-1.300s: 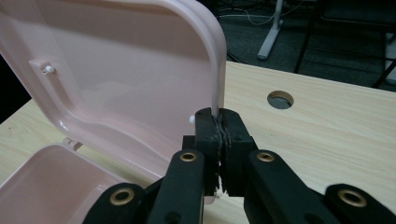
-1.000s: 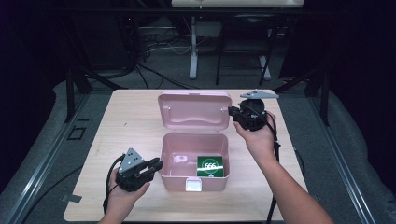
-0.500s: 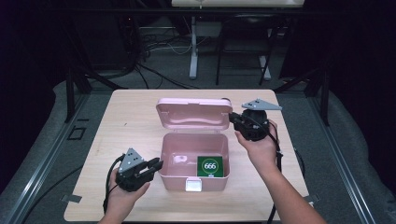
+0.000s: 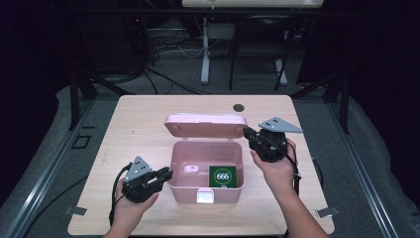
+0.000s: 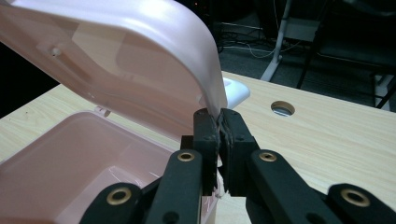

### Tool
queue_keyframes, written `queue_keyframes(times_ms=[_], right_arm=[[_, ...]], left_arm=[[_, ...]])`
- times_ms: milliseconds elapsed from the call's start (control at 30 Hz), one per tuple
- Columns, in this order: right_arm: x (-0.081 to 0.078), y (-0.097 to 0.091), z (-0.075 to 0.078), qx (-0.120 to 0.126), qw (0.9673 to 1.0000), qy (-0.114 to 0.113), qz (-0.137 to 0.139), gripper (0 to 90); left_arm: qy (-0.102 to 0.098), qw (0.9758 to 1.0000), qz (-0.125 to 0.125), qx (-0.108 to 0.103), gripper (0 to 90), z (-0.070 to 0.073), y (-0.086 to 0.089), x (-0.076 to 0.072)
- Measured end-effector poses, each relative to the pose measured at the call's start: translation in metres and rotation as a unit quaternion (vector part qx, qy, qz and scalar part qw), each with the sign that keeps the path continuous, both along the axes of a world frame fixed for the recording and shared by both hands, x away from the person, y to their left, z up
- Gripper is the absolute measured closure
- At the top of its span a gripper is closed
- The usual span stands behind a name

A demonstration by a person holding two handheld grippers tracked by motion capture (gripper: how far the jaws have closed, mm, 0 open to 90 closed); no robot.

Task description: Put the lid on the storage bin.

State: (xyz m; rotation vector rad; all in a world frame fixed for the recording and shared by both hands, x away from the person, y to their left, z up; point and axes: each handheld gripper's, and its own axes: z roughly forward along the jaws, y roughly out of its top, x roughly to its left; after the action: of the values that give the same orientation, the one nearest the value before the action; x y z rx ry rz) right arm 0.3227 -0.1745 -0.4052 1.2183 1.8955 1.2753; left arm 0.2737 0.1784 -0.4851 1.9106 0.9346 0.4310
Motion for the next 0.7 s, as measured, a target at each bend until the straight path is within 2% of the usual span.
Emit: queue_keyframes(times_ms=[100,200,233,267,400,700], right_arm=[[-0.003,0.000,-0.002,0.000,1.0000,-0.005,-0.001,85.8],[-0.007,-0.003,-0.004,0.004,1.0000,0.003,0.003,85.7],[-0.007,-0.003,-0.006,0.013,0.9999,-0.004,0.003,85.6],[-0.008,-0.003,-0.006,0.015,0.9999,-0.002,0.003,85.5],[-0.011,-0.003,-0.007,0.012,0.9999,-0.004,0.006,85.6],[-0.012,-0.004,-0.010,0.022,0.9997,-0.006,0.007,85.4]], left_arm=[[-0.003,1.0000,-0.001,-0.001,76.5,0.002,-0.001,0.000],[-0.006,1.0000,-0.003,-0.002,76.0,0.005,-0.001,0.001],[-0.006,1.0000,-0.003,-0.002,75.7,0.007,-0.001,0.001],[-0.009,1.0000,-0.003,-0.002,75.5,0.008,-0.001,0.001],[-0.014,0.9999,0.001,-0.009,75.3,0.015,0.000,0.003],[-0.024,0.9997,0.004,-0.010,74.1,0.025,0.001,0.005]])
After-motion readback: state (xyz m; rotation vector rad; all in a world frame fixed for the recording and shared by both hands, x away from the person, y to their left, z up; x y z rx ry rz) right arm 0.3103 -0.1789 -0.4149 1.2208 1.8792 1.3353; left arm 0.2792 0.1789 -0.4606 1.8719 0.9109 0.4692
